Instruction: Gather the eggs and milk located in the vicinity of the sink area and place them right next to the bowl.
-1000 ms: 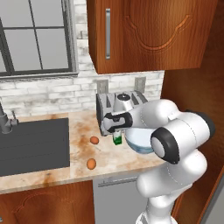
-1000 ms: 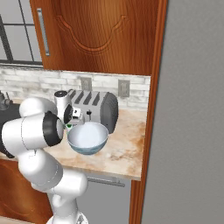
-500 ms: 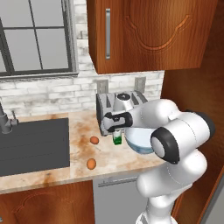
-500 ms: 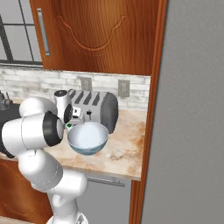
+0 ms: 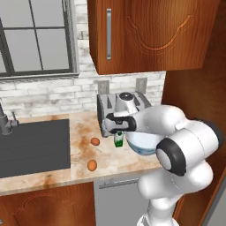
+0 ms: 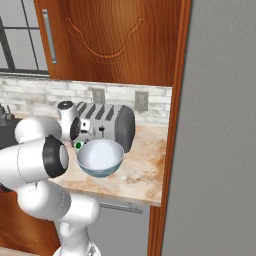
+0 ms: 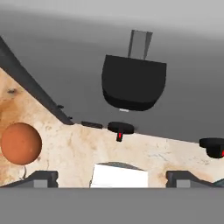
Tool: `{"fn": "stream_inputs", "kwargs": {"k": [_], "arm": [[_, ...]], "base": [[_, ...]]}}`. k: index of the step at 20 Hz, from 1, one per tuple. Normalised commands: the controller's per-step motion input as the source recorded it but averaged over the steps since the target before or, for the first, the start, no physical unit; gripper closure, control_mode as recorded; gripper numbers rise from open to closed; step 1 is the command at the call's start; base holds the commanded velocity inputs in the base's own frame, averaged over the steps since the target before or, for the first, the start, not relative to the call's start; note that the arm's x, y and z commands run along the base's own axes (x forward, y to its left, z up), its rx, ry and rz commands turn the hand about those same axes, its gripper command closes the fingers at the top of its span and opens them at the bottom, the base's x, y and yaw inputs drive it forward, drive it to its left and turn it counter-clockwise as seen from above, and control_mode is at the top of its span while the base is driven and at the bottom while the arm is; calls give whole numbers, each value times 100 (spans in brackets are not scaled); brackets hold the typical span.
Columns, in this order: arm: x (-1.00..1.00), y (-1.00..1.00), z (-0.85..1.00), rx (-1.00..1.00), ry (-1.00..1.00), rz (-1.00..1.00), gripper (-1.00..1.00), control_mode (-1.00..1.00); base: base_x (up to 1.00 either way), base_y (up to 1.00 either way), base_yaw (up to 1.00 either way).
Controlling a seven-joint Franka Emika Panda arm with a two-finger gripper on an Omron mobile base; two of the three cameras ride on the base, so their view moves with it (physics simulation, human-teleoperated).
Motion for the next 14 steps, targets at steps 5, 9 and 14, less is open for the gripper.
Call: {"fn": "stream_inputs", "kwargs": {"k": [5, 9, 14], "arm": [[-36, 0, 29, 0, -7, 0, -100, -100], [-56, 6, 11, 0, -3, 0, -100, -100], [-32, 21, 0, 0, 0, 0, -100, -100]], "base": [[0, 0, 0], [0, 0, 0], [0, 0, 0]]}}
